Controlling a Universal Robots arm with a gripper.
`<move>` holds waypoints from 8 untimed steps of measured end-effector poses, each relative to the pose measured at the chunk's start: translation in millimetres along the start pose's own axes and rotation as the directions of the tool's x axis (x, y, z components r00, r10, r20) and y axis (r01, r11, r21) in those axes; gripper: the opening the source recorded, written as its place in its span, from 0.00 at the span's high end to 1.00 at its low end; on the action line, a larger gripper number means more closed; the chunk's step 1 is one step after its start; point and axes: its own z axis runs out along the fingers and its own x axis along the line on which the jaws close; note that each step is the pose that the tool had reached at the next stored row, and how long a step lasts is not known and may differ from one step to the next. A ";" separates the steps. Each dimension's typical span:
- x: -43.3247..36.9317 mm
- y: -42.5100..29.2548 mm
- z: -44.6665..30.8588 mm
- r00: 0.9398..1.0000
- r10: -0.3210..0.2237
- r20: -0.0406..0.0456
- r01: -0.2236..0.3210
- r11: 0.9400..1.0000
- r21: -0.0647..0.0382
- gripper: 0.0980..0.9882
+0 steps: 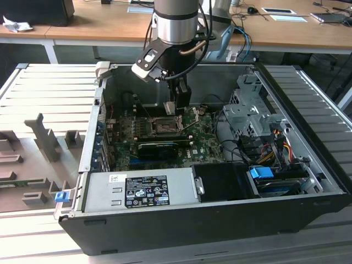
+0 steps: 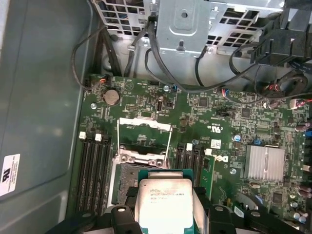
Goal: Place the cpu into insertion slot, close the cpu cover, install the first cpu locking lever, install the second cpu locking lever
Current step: 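Place the cpu into insertion slot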
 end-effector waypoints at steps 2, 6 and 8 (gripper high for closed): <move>-0.1 -0.2 3.0 1.000 0.027 0.002 -0.027 1.000 0.000 0.52; 0.1 -0.5 6.0 0.999 0.048 0.005 -0.048 0.999 -0.001 0.52; 0.0 -0.7 7.5 0.999 0.048 0.005 -0.048 0.999 -0.001 0.52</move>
